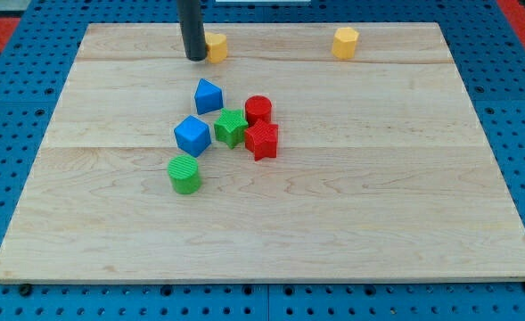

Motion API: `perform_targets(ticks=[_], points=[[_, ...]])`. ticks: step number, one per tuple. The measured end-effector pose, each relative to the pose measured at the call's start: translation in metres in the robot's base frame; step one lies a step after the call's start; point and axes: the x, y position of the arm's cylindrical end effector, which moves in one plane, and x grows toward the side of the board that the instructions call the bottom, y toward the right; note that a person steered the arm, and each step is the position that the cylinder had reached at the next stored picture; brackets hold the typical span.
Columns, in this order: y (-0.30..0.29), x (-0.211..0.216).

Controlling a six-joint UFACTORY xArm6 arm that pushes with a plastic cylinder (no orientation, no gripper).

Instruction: Push the yellow heart to the bottom left of the yellow hexagon

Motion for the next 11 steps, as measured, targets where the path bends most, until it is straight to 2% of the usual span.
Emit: perform_targets(ticks=[1,2,3,4,5,6,7,9,10,11], points=[[-0.080,-0.013],[-0.014,-0.015],[0.065,-0.046],[0.107,-0.048],[0.040,-0.055],[0.029,-0.054],[0.036,-0.029],[0.152,-0.017],[0.175,-0.020],[0.108,-0.020]])
